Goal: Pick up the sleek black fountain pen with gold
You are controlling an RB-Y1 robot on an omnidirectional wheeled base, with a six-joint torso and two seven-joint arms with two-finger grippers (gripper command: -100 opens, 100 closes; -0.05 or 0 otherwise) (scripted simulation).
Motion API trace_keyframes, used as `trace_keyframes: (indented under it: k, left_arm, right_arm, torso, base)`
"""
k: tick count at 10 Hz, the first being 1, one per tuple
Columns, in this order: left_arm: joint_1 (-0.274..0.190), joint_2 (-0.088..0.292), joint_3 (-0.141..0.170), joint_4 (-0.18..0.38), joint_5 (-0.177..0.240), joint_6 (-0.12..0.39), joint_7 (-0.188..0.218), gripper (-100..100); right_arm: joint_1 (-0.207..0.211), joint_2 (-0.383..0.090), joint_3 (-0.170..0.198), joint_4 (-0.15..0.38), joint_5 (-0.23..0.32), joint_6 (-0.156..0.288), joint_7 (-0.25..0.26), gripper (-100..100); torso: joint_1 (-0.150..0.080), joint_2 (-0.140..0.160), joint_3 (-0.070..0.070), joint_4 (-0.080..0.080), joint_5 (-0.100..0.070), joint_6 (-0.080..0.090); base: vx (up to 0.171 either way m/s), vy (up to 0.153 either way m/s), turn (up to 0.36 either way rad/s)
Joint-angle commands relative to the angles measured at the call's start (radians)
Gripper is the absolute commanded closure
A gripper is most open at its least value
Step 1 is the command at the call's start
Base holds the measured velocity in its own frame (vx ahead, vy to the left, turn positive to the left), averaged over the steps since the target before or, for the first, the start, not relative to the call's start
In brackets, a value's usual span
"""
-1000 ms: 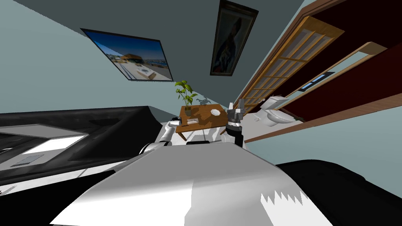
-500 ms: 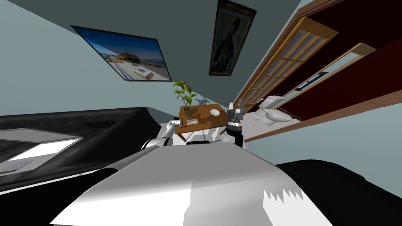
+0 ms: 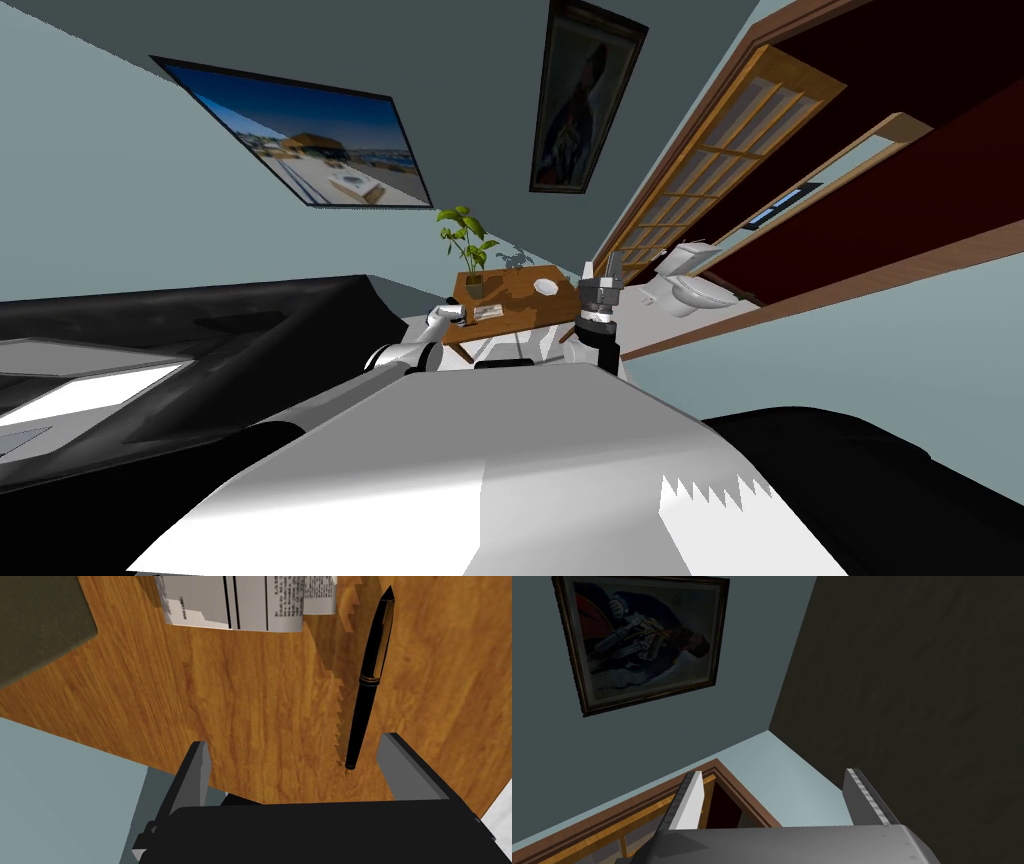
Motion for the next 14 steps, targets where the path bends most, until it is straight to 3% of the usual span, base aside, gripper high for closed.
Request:
trace_keyframes:
  k: [1, 2, 6, 9, 10, 11, 14]
  left_arm:
    - [-0.016, -0.003, 0.002, 0.033, -0.003, 0.050, 0.007, -100]
    - [-0.016, -0.003, 0.002, 0.033, -0.003, 0.052, 0.007, -100]
    - [-0.083, -0.003, 0.008, 0.155, -0.007, 0.140, 0.025, -100]
    - [-0.092, -0.002, 0.009, 0.170, -0.008, 0.145, 0.026, -100]
    - [-0.094, -0.002, 0.009, 0.175, -0.008, 0.144, 0.027, 0]
    - [-0.075, -0.005, 0.006, 0.187, -0.007, 0.112, 0.024, -100]
    - [-0.046, -0.010, 0.002, 0.206, -0.006, 0.065, 0.021, -100]
  right_arm:
    - [0.000, 0.000, 0.000, 0.000, 0.000, 0.000, 0.000, 0]
    - [0.000, 0.000, 0.000, 0.000, 0.000, 0.000, 0.000, 0]
    - [0.000, 0.000, 0.000, 0.000, 0.000, 0.000, 0.000, 0]
    - [0.000, 0.000, 0.000, 0.000, 0.000, 0.000, 0.000, 0]
    - [0.000, 0.000, 0.000, 0.000, 0.000, 0.000, 0.000, 0]
    - [0.000, 0.000, 0.000, 0.000, 0.000, 0.000, 0.000, 0]
    - [0.000, 0.000, 0.000, 0.000, 0.000, 0.000, 0.000, 0]
  torso:
    - [0.000, 0.000, 0.000, 0.000, 0.000, 0.000]
    - [0.000, 0.000, 0.000, 0.000, 0.000, 0.000]
    - [0.000, 0.000, 0.000, 0.000, 0.000, 0.000]
    - [0.000, 0.001, 0.001, 0.000, 0.000, 0.000]
    - [0.000, 0.001, 0.001, 0.000, 0.000, 0.000]
    - [0.000, 0.002, 0.001, 0.000, 0.000, 0.000]
    - [0.000, -0.002, -0.001, 0.000, 0.000, 0.000]
  base:
    - [0.021, 0.003, -0.033]
    - [0.015, 0.008, -0.017]
    - [0.021, 0.004, -0.041]
    - [0.007, 0.002, -0.007]
    - [0.000, 0.000, 0.000]
    - [0.034, -0.002, -0.001]
    - [0.068, -0.003, 0.000]
